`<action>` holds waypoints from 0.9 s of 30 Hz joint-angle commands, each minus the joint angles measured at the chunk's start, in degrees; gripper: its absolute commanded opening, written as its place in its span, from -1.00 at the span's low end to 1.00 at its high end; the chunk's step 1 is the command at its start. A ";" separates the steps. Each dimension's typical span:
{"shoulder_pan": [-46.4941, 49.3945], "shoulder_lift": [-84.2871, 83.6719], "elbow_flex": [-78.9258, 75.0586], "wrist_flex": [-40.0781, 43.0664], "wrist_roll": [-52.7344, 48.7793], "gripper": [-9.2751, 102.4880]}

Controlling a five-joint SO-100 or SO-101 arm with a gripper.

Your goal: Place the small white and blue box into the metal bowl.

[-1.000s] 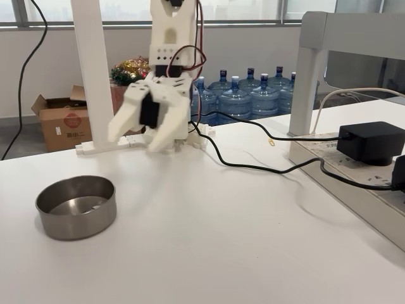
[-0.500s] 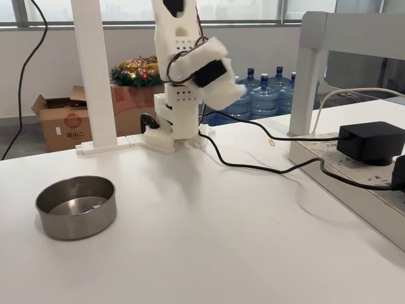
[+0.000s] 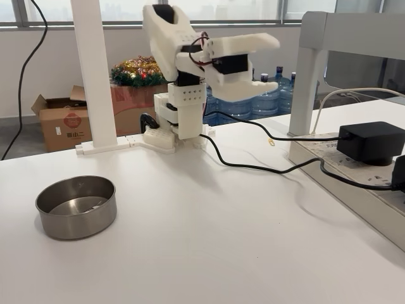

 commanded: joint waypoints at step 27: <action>-0.44 40.69 3.78 76.46 -0.53 -0.48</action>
